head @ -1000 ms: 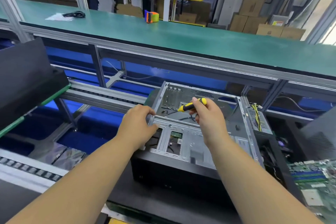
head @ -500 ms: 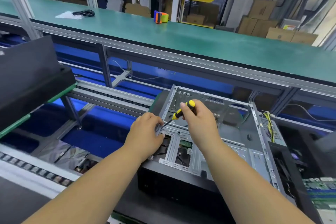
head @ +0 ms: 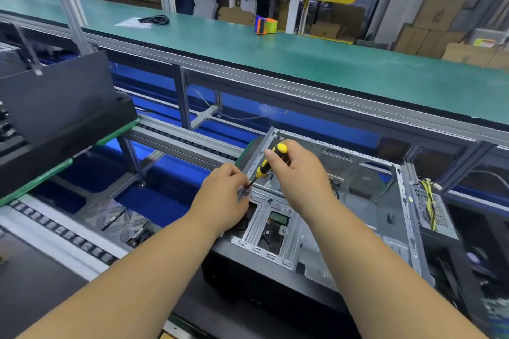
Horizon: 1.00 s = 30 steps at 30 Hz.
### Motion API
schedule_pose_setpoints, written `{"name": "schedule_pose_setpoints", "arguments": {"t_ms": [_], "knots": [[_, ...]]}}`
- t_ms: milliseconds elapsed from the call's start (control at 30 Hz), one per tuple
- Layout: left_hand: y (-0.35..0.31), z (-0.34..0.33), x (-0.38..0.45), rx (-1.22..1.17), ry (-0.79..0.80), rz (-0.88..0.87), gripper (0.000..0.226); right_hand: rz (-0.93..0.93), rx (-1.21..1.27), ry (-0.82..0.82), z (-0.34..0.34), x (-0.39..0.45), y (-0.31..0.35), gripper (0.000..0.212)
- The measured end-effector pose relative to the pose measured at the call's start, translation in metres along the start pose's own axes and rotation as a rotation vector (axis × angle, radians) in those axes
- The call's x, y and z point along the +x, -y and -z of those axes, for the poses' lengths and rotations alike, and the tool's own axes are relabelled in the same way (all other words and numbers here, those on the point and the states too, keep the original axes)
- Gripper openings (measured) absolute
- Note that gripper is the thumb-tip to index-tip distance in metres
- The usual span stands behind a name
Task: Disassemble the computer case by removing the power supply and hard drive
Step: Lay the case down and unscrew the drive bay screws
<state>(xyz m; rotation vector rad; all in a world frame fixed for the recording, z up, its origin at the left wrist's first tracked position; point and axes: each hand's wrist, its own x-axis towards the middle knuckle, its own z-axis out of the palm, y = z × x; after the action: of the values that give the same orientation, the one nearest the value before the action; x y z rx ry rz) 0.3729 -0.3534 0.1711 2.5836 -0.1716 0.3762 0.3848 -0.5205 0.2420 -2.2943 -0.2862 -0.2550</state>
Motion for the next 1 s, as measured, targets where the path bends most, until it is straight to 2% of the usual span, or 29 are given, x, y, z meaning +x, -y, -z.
{"name": "schedule_pose_setpoints", "arguments": {"t_ms": [500,767,867,1000], "knots": [[-0.003,0.004,0.001,0.006,0.003,0.015,0.023,0.018,0.019,0.033,0.006,0.005,0.002,0.032],[-0.002,0.005,0.0,0.009,0.019,0.013,0.026,0.087,-0.111,0.113,0.002,0.017,0.012,0.032],[-0.002,0.005,0.001,0.006,0.025,0.019,0.026,0.111,-0.097,0.157,-0.001,0.03,0.02,0.024],[0.0,0.005,0.001,0.013,0.011,0.015,0.034,0.133,-0.01,0.109,-0.006,0.035,0.023,0.015]]}}
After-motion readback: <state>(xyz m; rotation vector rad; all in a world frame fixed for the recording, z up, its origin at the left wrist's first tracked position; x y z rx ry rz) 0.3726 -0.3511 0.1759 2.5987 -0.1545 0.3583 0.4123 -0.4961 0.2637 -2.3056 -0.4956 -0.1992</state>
